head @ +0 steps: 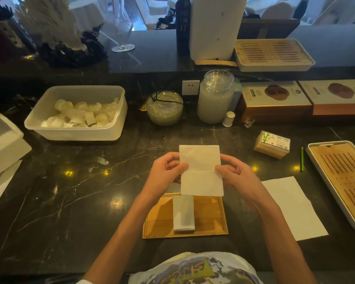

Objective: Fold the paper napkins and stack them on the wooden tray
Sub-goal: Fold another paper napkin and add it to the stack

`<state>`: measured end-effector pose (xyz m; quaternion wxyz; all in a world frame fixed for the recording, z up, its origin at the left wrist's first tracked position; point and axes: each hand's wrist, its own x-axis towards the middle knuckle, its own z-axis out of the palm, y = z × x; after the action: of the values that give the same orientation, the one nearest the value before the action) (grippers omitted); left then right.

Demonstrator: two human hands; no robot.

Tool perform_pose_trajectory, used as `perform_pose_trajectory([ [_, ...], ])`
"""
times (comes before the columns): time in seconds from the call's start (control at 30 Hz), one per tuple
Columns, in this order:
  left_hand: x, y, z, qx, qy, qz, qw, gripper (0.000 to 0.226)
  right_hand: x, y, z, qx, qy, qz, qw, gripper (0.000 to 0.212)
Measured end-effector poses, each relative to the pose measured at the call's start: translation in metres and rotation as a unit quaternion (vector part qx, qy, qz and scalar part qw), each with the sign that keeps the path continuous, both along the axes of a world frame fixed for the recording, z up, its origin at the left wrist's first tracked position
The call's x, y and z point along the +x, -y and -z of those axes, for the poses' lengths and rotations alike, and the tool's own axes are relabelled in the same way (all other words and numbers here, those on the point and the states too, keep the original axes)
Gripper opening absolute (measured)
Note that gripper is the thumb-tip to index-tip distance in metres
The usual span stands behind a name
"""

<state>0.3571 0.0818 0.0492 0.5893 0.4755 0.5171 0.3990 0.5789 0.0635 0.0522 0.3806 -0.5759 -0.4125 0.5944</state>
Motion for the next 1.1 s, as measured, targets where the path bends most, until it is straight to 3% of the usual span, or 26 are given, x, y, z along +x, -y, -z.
perform_pose_trajectory([
  [0.17, 0.0, 0.0, 0.0, -0.003, 0.0, 0.007, 1.0, 0.02, 0.0, 0.002, -0.001, 0.0, -0.02, 0.008, 1.0, 0.025],
  [0.33, -0.001, 0.001, -0.001, -0.002, -0.002, 0.005, 1.0, 0.02, 0.001, 0.001, -0.003, 0.011, -0.024, -0.002, 1.0, 0.029],
  [0.7, -0.009, 0.004, -0.002, -0.003, 0.041, 0.038, 0.998, 0.02, 0.002, 0.002, -0.001, 0.089, -0.004, 0.018, 0.996, 0.022],
  [0.9, -0.009, 0.008, -0.001, -0.142, 0.162, 0.058, 0.975, 0.034, 0.0, 0.003, -0.001, 0.149, 0.038, 0.017, 0.988, 0.029],
  [1.1, -0.008, 0.011, 0.001, -0.144, 0.113, 0.086, 0.979, 0.041, -0.003, 0.004, 0.001, 0.173, 0.106, -0.019, 0.979, 0.03],
])
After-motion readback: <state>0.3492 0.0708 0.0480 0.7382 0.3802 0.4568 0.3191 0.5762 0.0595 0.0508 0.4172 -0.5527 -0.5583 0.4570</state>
